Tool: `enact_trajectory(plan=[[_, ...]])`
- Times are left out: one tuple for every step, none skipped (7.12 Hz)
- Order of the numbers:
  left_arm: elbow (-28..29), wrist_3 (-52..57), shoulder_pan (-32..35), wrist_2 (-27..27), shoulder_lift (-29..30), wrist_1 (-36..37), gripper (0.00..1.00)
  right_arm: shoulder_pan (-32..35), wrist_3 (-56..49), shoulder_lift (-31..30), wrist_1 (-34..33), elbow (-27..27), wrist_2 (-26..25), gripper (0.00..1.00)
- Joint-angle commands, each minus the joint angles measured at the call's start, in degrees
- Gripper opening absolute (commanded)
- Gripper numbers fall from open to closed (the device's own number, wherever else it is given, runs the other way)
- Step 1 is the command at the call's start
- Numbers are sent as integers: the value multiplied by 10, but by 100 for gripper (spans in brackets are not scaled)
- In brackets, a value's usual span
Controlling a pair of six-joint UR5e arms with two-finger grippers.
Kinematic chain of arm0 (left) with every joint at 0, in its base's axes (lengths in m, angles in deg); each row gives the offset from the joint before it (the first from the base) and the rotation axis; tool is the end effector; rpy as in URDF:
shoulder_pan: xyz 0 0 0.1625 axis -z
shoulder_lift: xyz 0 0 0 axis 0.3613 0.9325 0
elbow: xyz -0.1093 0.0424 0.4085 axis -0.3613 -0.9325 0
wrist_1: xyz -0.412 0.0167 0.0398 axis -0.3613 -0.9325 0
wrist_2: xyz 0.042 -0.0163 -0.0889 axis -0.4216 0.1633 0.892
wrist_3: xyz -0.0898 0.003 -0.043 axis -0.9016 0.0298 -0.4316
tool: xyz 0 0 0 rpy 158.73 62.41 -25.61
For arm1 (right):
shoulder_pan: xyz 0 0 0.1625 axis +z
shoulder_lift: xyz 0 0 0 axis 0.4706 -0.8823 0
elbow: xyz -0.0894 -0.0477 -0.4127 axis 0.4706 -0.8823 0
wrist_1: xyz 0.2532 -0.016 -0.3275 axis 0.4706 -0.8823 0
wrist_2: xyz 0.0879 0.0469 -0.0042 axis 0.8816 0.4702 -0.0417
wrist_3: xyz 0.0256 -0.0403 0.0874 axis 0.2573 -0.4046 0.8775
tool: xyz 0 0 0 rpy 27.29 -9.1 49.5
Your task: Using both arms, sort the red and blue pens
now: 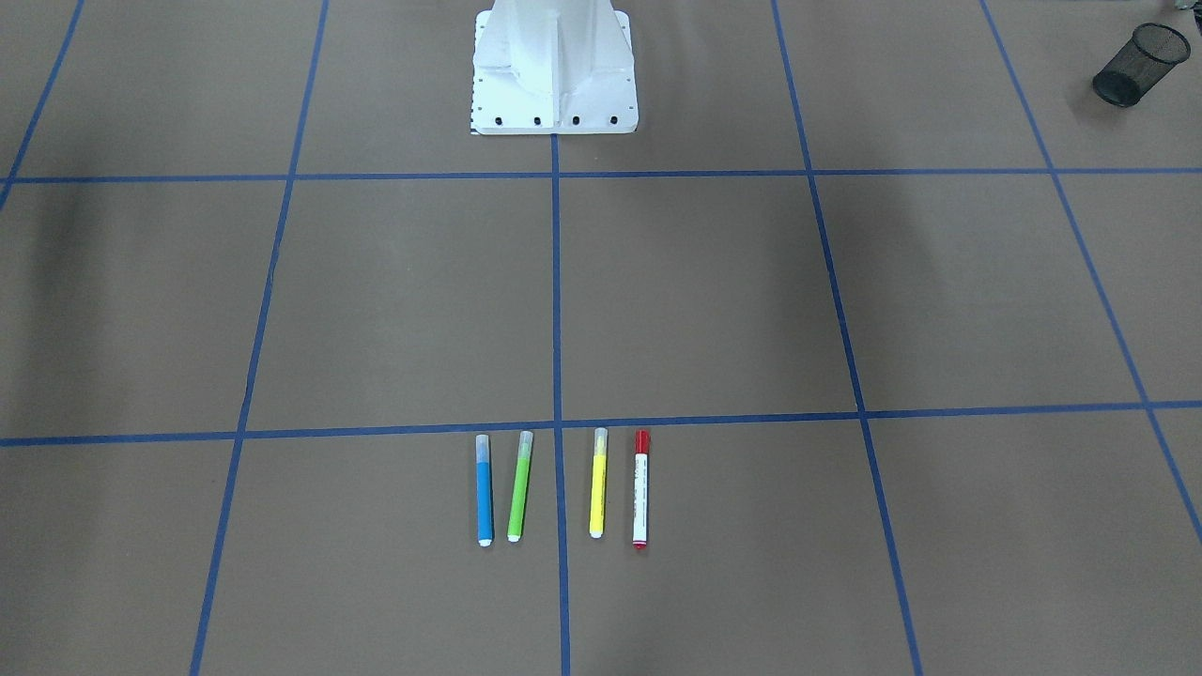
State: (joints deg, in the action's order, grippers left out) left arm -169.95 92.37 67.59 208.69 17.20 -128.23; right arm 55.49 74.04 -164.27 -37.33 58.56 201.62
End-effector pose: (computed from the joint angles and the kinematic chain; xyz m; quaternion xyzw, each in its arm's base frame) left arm -0.0507 -0.5087 0.5333 0.1590 0.3814 0.1083 0.9042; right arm -0.0003 -0.5095 0.4641 0.2150 -0.4361 -0.1120 0.8667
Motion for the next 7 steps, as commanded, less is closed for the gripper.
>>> enact_trajectory(plan=[[0, 0, 0, 0, -7, -51, 100, -112, 106, 88, 3, 4, -30, 99], [24, -1, 0, -1, -7, -79, 100, -186, 197, 123, 2, 12, -99, 100], [38, 0, 0, -1, -8, -94, 100, -260, 281, 175, -17, 8, -171, 100], [39, 0, 0, -1, -8, -97, 100, -313, 334, 218, -76, 3, -208, 100], [40, 0, 0, -1, -9, -97, 100, -359, 432, 264, -147, 3, -263, 98], [41, 0, 0, -1, -9, -97, 100, -390, 463, 315, -168, -43, -291, 99], [45, 0, 0, -1, -9, -97, 100, -404, 480, 362, -171, -103, -293, 99]])
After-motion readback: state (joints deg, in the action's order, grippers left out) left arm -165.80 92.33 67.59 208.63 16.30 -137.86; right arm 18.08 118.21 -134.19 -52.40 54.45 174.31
